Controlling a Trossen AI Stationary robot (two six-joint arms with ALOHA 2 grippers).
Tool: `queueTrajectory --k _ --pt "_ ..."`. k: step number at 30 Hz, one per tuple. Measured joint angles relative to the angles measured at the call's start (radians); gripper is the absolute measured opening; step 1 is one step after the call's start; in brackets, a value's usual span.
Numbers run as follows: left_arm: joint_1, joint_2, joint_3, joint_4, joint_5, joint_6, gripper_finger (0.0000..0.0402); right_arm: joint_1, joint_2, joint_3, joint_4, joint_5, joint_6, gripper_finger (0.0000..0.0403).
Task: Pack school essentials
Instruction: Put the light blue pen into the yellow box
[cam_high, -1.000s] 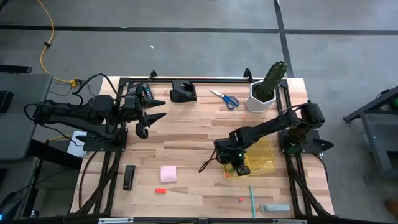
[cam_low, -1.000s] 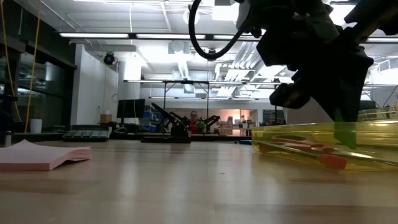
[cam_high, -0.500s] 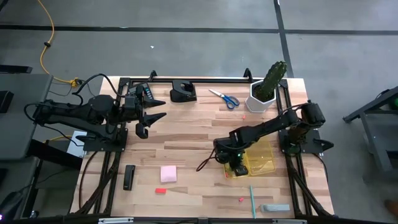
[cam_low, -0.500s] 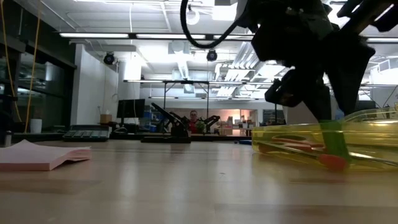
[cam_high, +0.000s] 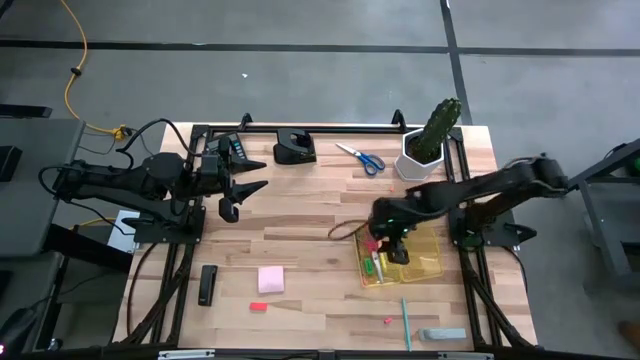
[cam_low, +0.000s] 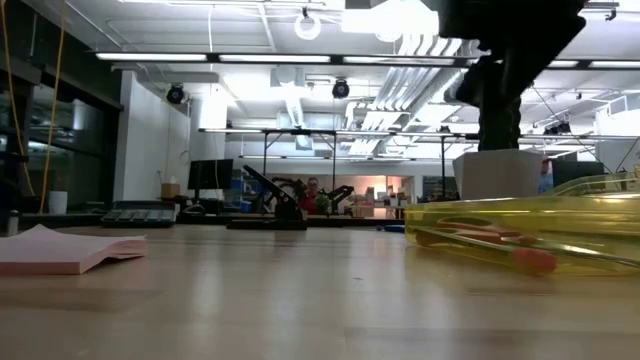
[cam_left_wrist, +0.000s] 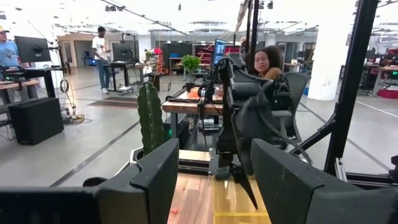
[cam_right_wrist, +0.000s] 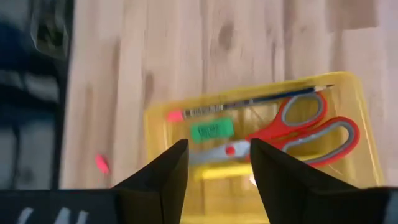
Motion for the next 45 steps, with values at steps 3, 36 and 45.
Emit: queueTrajectory --k 3,36,45 --pt "0.000 0.000 0.000 -0.001 0.002 -0.001 0.0188 0.000 -0.119 -0.125 0.169 0.028 0.164 0.0160" --pt "0.000 0.000 0.000 -0.004 -0.009 -0.071 0.0188 0.000 -0.373 -0.342 1.010 0.340 -0.041 0.0156" --pt "0.000 0.000 0.000 -0.004 -0.007 -0.072 0.0188 0.000 -0.373 -0.342 1.010 0.340 -0.041 0.0156"
